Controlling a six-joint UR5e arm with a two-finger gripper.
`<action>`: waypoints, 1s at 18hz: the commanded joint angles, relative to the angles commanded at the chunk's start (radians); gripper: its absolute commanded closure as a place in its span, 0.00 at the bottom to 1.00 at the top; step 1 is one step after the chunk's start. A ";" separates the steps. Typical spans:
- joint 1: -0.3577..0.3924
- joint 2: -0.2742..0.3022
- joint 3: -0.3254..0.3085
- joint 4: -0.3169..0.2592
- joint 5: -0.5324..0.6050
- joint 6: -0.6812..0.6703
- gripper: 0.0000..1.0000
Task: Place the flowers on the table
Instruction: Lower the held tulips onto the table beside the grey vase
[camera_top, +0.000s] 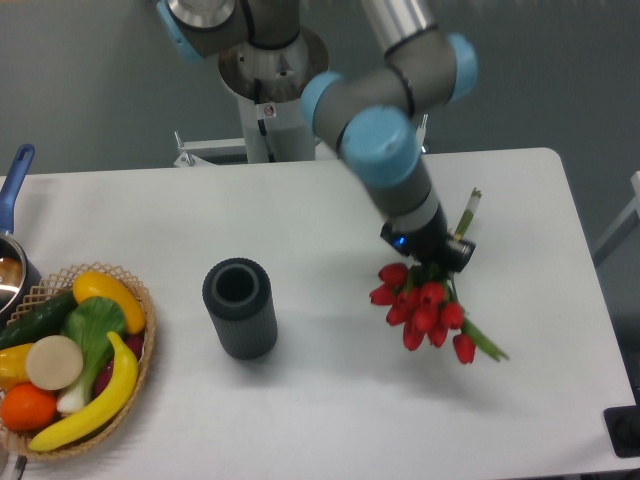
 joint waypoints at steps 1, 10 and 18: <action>-0.008 -0.020 0.015 0.000 0.000 0.000 0.60; -0.029 -0.086 0.035 0.003 -0.014 0.005 0.53; -0.034 -0.051 0.040 0.005 -0.011 -0.002 0.00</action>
